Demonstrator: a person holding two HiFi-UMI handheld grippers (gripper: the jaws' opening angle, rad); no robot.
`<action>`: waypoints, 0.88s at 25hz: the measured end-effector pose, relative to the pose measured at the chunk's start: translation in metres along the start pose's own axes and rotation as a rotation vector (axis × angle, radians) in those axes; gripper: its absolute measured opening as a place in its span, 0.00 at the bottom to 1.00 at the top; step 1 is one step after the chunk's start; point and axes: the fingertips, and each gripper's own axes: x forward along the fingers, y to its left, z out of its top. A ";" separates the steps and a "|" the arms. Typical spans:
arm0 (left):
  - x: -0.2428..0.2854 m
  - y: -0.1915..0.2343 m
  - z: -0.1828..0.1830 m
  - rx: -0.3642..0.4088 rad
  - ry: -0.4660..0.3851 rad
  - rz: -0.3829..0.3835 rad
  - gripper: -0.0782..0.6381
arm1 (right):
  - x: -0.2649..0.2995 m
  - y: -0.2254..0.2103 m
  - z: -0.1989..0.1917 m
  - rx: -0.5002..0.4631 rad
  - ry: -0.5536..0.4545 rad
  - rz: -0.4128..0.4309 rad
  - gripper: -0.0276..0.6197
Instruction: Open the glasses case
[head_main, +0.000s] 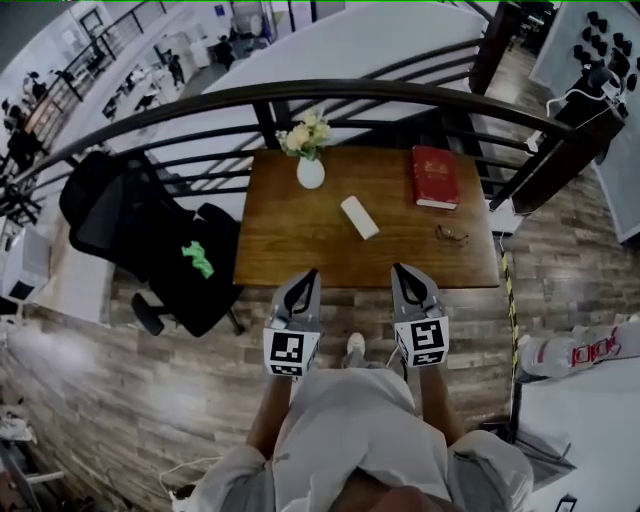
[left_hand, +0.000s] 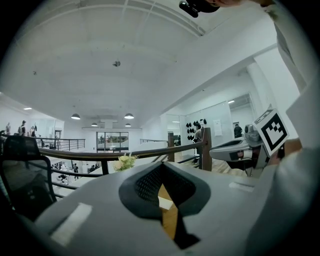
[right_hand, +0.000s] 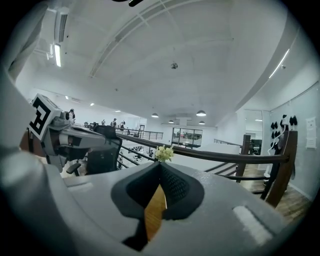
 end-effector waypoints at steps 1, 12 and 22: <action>0.007 0.001 0.001 0.002 0.002 0.006 0.14 | 0.006 -0.005 0.000 0.001 -0.002 0.007 0.05; 0.057 0.006 -0.003 0.011 0.042 0.052 0.14 | 0.049 -0.043 -0.007 0.026 0.002 0.059 0.05; 0.074 0.008 -0.010 0.005 0.070 0.060 0.14 | 0.066 -0.052 -0.016 0.048 0.023 0.079 0.05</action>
